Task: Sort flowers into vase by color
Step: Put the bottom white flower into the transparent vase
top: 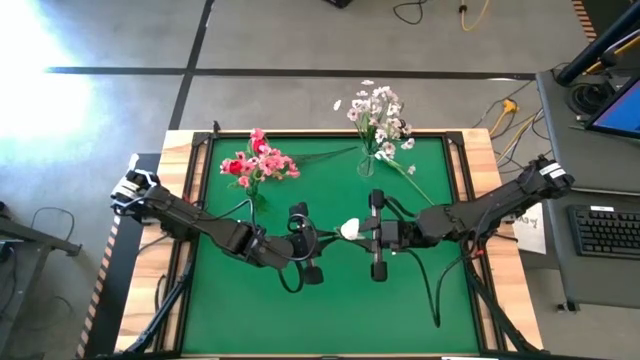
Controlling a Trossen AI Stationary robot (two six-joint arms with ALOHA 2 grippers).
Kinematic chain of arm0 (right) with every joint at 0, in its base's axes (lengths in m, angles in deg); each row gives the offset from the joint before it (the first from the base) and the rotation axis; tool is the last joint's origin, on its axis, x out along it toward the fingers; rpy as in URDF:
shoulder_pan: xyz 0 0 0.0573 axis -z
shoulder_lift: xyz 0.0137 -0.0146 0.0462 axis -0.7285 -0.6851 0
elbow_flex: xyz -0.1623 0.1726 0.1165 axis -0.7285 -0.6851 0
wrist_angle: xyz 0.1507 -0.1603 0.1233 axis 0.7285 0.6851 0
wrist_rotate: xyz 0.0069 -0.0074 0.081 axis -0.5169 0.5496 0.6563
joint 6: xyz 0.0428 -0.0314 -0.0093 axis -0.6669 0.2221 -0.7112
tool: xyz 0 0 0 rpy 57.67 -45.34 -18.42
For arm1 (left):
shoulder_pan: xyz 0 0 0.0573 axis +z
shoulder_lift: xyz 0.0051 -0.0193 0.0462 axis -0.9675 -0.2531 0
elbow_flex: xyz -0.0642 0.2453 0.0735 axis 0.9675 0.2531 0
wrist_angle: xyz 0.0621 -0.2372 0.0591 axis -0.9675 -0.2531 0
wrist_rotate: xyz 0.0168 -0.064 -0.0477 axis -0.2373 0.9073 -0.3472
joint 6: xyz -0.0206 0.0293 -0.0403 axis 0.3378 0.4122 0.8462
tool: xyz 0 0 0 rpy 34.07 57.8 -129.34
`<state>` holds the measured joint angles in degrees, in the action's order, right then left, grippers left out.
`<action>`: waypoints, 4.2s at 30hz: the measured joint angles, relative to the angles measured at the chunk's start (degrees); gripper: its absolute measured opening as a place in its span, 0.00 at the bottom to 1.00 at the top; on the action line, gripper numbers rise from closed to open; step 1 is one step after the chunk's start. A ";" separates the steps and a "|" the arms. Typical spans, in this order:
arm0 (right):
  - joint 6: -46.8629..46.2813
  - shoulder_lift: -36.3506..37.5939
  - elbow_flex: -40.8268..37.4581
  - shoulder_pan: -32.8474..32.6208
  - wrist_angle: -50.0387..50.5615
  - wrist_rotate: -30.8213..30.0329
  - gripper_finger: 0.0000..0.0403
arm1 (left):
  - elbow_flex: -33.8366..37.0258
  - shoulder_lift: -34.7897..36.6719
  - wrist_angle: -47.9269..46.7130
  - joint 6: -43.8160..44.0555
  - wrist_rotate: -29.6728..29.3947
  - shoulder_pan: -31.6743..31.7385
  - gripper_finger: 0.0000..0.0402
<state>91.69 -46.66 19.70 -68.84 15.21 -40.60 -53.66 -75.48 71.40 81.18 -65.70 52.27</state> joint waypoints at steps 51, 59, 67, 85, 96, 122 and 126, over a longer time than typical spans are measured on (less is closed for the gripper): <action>1.54 10.21 -5.44 15.51 0.44 -26.35 0.03 | 6.59 12.12 -7.86 3.20 -8.57 -7.74 0.42; 3.44 9.67 -5.46 20.96 0.19 -28.58 0.03 | 10.82 19.88 -7.09 4.02 -16.35 -13.05 0.42; 0.10 8.59 -5.49 29.65 0.40 -27.39 0.03 | 14.14 25.05 -7.30 6.23 -27.63 -18.35 0.42; -7.09 4.17 -7.30 36.76 -0.23 -24.81 0.03 | 14.29 29.68 -9.97 5.78 -38.95 -23.15 0.42; -9.43 2.49 -7.32 37.95 0.45 -25.37 0.03 | 14.29 30.03 -11.92 5.98 -42.90 -23.15 0.42; -14.60 3.18 -7.32 38.12 6.22 -22.39 0.49 | 15.62 30.03 -11.93 7.78 -43.52 -23.12 0.42; -14.77 4.11 -7.32 38.10 8.64 -22.38 0.57 | 16.60 30.03 -12.01 9.11 -43.52 -23.12 0.42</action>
<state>76.92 -42.55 12.37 -30.75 23.84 -62.98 -37.05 -45.45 59.39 90.28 -109.22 29.15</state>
